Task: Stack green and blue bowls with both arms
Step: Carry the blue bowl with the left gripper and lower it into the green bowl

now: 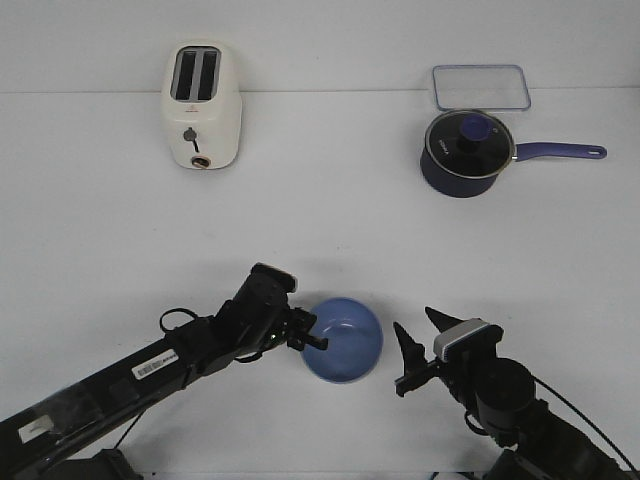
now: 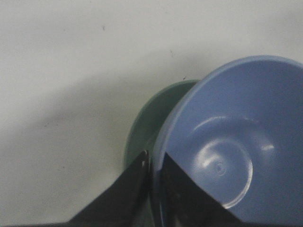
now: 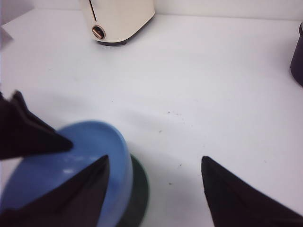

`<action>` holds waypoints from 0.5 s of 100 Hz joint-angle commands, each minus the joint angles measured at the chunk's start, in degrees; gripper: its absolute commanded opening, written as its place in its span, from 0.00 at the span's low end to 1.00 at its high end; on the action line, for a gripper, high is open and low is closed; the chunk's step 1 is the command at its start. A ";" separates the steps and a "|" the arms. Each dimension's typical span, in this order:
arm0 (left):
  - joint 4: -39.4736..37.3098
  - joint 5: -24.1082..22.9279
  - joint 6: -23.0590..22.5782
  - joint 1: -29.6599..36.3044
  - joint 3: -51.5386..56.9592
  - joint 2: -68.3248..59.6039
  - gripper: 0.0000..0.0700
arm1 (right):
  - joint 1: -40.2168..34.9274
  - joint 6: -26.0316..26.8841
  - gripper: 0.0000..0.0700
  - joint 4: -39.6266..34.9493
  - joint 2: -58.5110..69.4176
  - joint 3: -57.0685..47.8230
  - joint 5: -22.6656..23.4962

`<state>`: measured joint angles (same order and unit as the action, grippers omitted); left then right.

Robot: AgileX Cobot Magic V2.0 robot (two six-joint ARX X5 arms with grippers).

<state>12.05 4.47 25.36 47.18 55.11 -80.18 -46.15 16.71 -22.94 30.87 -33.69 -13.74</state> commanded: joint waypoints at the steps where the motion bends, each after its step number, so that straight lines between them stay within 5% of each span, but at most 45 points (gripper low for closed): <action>1: -1.07 -0.15 1.07 0.68 0.96 -1.57 0.02 | -0.57 -0.50 0.57 0.57 0.31 -0.24 -0.26; 9: -1.31 -0.17 1.05 0.85 0.96 -1.81 0.06 | -0.57 -0.50 0.57 0.55 0.31 -0.24 -0.24; 26: -1.84 -0.22 0.44 0.66 1.31 -0.17 0.45 | -0.57 -0.50 0.57 0.52 0.31 -0.24 -0.24; 50: 2.69 -6.71 -5.95 -1.99 1.53 12.74 0.49 | -0.57 -0.50 0.57 -0.13 0.20 -0.24 -0.24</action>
<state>13.15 0.40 23.00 45.43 55.11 -71.13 -46.15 16.71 -23.27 30.87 -33.69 -13.74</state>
